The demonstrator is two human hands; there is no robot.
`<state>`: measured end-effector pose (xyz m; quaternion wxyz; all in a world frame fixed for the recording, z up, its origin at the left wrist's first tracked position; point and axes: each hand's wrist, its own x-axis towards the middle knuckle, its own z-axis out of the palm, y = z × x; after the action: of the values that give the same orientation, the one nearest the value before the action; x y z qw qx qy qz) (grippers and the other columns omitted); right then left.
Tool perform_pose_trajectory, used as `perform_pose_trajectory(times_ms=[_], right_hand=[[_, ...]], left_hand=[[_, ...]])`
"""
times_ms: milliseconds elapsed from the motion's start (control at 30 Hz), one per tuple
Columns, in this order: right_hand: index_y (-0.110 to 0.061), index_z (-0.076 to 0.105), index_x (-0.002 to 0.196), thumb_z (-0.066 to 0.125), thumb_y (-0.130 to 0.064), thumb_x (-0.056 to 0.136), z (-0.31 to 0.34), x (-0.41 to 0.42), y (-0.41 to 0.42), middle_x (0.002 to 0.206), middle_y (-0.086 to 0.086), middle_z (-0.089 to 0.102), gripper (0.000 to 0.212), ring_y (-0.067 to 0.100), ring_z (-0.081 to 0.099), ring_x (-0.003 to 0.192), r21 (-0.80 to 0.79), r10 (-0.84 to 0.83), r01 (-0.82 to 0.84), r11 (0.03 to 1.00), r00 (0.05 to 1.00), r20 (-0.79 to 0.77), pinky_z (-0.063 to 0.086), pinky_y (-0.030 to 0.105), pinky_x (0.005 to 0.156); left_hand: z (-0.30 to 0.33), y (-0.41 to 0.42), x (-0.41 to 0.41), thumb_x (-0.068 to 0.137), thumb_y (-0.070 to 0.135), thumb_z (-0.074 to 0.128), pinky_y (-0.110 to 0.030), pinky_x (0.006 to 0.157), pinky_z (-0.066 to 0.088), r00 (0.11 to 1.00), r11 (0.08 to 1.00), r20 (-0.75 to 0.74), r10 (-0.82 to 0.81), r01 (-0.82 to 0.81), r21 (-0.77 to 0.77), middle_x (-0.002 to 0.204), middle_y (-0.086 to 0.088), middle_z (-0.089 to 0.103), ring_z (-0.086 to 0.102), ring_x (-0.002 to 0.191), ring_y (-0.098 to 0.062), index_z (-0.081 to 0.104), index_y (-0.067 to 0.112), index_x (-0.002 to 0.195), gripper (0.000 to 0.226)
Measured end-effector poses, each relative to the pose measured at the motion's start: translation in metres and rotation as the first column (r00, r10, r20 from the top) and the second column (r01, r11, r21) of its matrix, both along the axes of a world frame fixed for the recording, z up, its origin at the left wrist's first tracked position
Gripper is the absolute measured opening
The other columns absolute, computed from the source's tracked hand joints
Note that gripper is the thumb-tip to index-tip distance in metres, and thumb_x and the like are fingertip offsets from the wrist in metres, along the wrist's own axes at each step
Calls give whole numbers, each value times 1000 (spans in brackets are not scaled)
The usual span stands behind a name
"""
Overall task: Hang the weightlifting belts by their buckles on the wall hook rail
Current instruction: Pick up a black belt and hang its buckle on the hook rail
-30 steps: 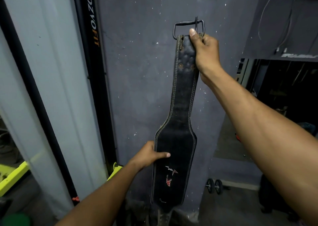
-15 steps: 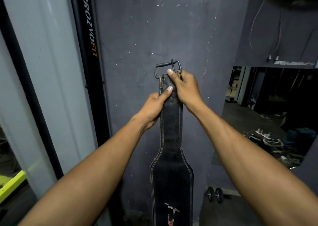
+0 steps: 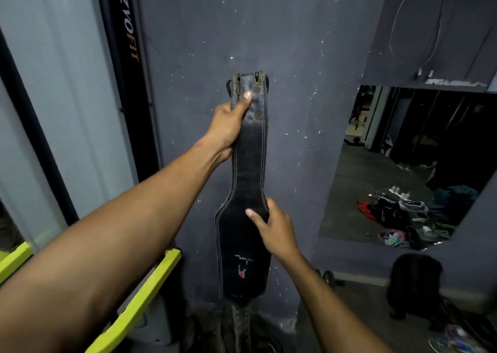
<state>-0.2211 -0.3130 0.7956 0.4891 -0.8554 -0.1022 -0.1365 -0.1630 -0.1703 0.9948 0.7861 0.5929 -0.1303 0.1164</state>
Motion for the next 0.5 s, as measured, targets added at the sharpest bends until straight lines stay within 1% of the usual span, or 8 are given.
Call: perform_pose_trajectory(times_ms=[67,100,167,200,267,333,433,500], right_hand=[[-25,62,132,70,-51,94,-31,0,-13,118,-12,74,47,4,70,106,-1,42,-42,999,992,-120,58,36,99],[-24,63,133,72,-48,94,-41,1,-19,114,-12,75,47,0,70,100,-25,74,-80,996,981,-181,59,34,98],[-24,66,128,72,-49,92,-50,0,-23,103,-9,78,45,2,72,90,-57,82,-98,994,968,-236,60,40,95],[-25,67,126,72,-52,91,-50,-1,-21,103,-7,79,45,8,74,93,-29,77,-85,996,972,-223,60,44,95],[-26,68,126,73,-51,90,-28,0,-8,110,-9,79,45,10,74,103,68,90,-81,994,986,-143,59,42,98],[-24,70,122,76,-40,91,8,10,8,114,-10,78,35,8,74,107,190,153,-143,971,987,-41,59,39,99],[-21,71,115,75,-21,94,58,32,23,112,0,79,22,14,75,105,357,182,-202,912,979,88,60,41,97],[-19,72,115,75,-17,94,76,43,24,111,4,79,21,19,75,105,383,185,-215,898,976,115,61,43,97]], left_hand=[[2,2,1,99,36,65,-63,96,54,1000,1000,21,-7,6,25,92,-22,73,69,90,-38,72,6,93,31],[1,3,1,99,36,65,-63,93,56,999,999,31,-18,17,27,91,-23,73,70,89,-39,72,5,93,32],[-3,6,0,101,34,64,-55,79,62,998,999,41,-46,46,-4,83,-22,72,71,78,-37,70,3,93,32],[-5,8,0,101,32,63,-49,71,63,998,998,39,-58,59,-25,79,-21,71,71,71,-35,69,1,94,32],[-11,10,-1,101,32,62,-44,67,62,998,997,33,-62,64,-50,77,-21,70,71,65,-34,68,-1,94,33],[-21,10,2,102,31,61,-41,65,62,998,997,27,-59,61,-53,74,-21,70,70,61,-32,68,-2,92,35],[-33,6,5,103,31,60,-40,64,61,998,997,23,-54,55,-53,69,-18,70,69,58,-30,67,-1,87,36],[-38,6,7,103,31,60,-40,65,61,998,997,21,-57,58,-56,69,-17,71,69,60,-30,67,-1,87,36]])
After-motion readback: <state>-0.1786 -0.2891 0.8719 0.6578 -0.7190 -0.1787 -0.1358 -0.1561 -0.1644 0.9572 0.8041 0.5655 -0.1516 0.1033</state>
